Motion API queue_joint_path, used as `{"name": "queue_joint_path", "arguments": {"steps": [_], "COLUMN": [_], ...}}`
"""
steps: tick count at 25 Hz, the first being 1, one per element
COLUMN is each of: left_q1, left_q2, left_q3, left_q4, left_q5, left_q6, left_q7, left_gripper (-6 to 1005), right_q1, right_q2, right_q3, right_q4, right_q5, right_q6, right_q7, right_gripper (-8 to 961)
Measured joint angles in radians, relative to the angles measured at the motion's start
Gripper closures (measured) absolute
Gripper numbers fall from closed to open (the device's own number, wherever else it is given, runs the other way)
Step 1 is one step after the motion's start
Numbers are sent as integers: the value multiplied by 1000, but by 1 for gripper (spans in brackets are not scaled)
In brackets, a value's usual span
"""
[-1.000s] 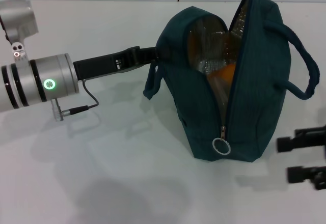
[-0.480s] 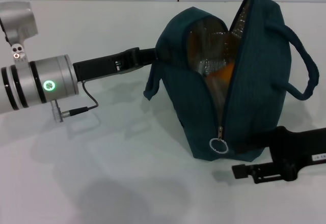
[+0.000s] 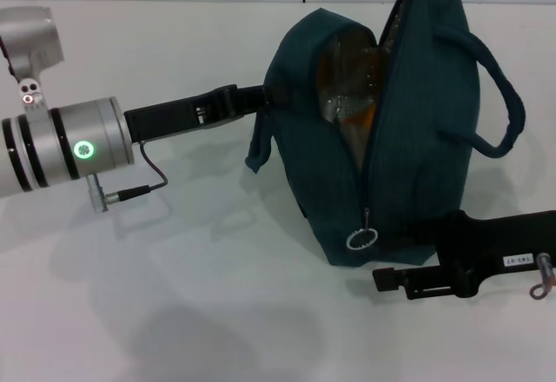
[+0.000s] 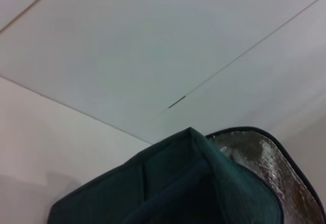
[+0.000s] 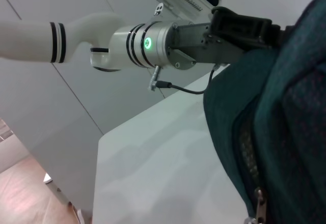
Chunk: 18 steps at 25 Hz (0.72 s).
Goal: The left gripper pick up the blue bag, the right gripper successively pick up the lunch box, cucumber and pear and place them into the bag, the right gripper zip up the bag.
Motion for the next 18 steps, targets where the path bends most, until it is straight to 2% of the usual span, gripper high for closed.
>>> {"name": "queue_joint_path", "arguments": {"steps": [2,8,18], "left_q1": [-1,0,1], "left_q2": [0,0,0], "left_q3": [0,0,0], "left_q4": [-4,-5,-6], "left_q5": [0,-1,-1], "left_q6": [0,0,0], "left_q7": [3,8,11], "left_gripper": [860,855,849], "right_q1": [3,14,5], "right_q2": [2,1,1], "right_q3": [0,-22,-25], "right_q4": [4,7,7], "right_q5": [5,22,60], "right_q6": [1,-45,-7], "right_q7": [-7,-13,-15], "right_gripper": [325,442,443]}}
